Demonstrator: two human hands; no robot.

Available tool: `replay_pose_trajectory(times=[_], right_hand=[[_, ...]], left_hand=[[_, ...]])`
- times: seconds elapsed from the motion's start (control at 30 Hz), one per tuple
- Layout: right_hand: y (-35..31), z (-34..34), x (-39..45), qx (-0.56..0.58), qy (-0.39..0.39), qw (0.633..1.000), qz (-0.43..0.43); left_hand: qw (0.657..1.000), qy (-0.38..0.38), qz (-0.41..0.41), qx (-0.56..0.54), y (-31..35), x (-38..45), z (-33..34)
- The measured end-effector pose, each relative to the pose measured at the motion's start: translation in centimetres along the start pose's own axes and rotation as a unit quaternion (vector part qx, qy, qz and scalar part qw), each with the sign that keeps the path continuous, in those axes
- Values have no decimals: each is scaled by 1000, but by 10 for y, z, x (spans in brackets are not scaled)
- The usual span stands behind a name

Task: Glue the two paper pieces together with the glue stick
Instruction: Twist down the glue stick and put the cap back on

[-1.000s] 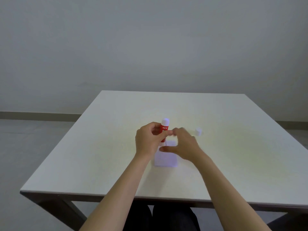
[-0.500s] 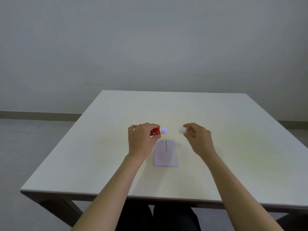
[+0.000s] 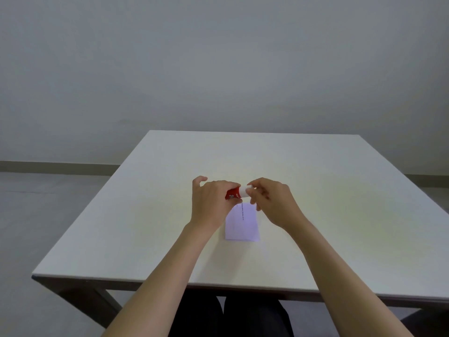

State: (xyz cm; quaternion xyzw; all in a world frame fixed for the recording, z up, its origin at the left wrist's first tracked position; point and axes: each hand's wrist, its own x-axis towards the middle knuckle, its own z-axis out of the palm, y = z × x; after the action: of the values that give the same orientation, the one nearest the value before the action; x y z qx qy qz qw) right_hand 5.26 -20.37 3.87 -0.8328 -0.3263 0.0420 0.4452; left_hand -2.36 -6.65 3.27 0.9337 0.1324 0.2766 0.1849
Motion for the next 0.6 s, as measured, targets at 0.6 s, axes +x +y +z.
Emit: replay_pose_trajectory(times=[0.6], right_hand=[[-14, -9, 10, -141, -116, 983, -36]], left_hand=[[999, -26, 2, -46, -14, -4, -7]])
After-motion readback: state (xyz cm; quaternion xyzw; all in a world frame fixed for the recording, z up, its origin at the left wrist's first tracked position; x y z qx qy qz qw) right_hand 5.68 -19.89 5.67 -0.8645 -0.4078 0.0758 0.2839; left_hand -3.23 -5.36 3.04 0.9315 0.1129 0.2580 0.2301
